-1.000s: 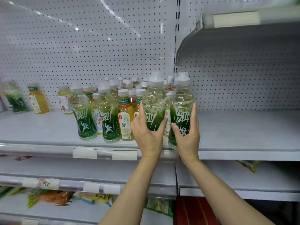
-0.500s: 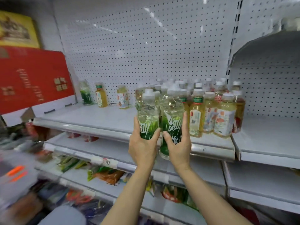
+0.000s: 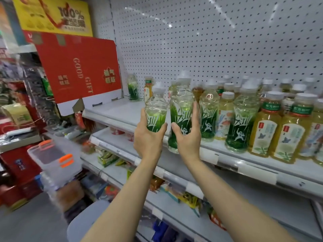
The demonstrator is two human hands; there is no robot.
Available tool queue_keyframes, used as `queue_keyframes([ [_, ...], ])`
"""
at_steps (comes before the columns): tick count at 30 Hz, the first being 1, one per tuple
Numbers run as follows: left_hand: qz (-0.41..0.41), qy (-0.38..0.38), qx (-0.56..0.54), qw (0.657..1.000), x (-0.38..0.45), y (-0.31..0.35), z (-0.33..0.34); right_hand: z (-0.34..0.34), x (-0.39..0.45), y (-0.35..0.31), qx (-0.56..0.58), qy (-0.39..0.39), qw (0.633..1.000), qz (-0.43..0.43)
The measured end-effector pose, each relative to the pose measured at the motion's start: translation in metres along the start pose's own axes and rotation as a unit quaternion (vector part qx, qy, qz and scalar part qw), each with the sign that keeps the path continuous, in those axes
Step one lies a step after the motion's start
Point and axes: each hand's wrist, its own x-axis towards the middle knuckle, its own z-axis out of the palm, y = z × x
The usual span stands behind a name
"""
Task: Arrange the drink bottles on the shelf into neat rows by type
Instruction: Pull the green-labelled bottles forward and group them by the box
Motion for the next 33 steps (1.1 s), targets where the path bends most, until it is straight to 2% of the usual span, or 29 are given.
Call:
queue_keyframes([
  [7, -0.006, 0.014, -0.002, 1.0, 0.079, -0.044, -0.003, 0.081, 0.032, 0.025, 0.004, -0.002, 1.0, 0.009],
  [17, 0.028, -0.021, -0.017, 0.999, 0.209, -0.106, -0.014, 0.212, 0.071, 0.052, -0.004, 0.051, 0.998, 0.023],
  [23, 0.022, -0.042, -0.058, 0.997, 0.256, -0.121, 0.011, 0.249, 0.102, 0.073, -0.025, 0.056, 0.998, -0.001],
  [33, -0.004, -0.023, -0.064, 0.998, 0.302, -0.134, 0.037, 0.279, 0.135, 0.105, 0.003, 0.046, 0.999, 0.015],
])
